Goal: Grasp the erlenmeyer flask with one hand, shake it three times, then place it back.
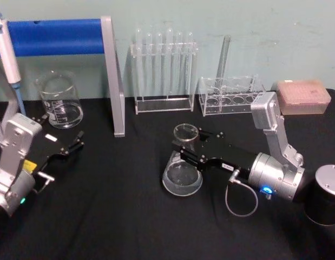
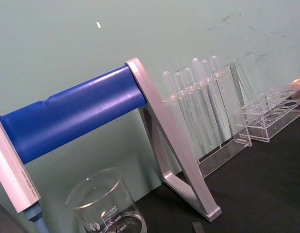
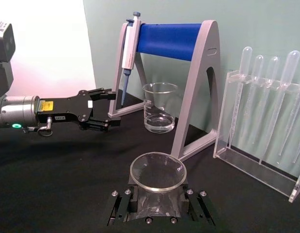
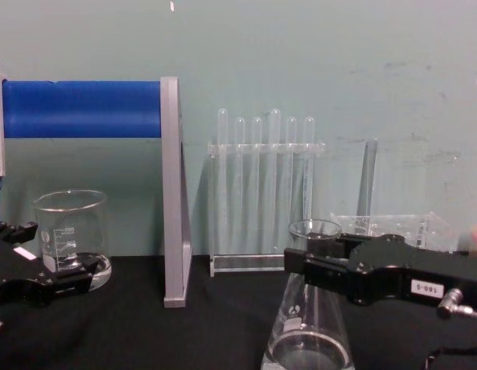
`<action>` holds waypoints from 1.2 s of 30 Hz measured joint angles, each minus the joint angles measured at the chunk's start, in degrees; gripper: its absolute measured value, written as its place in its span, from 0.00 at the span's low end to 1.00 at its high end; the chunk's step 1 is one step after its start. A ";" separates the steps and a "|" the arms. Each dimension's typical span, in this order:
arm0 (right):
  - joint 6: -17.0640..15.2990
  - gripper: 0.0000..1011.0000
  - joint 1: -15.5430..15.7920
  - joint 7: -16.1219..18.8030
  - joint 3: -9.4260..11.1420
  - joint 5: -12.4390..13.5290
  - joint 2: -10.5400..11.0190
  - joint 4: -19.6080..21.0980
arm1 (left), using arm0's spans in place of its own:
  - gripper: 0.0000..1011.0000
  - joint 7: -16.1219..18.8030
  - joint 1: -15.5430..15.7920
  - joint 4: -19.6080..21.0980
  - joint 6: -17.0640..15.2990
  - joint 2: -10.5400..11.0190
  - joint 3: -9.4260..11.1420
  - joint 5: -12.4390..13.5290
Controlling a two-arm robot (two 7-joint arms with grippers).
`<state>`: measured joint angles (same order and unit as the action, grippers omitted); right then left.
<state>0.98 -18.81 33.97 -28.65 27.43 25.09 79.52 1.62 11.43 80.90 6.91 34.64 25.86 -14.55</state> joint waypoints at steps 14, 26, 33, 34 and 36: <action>0.16 0.44 0.23 0.04 -0.37 -0.49 0.01 -0.26 | 0.99 0.00 0.00 0.00 0.00 0.00 0.00 0.00; -0.03 0.44 0.53 -0.03 -0.54 -0.78 0.11 -0.13 | 0.99 0.00 0.00 0.00 0.00 0.00 0.00 0.00; -0.14 0.44 0.69 -0.05 -0.57 -0.87 0.22 0.03 | 0.99 0.00 0.00 0.00 0.00 0.00 0.00 0.00; -0.16 0.44 0.75 -0.07 -0.56 -0.89 0.25 0.08 | 0.99 0.00 0.00 0.00 0.00 0.00 0.00 0.00; -0.26 0.44 0.83 -0.11 -0.55 -0.91 0.28 0.13 | 0.99 0.00 0.00 0.00 0.00 0.00 0.00 0.00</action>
<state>0.72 -17.97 33.86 -29.19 26.51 25.37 79.65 1.62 11.43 80.90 6.91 34.65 25.87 -14.55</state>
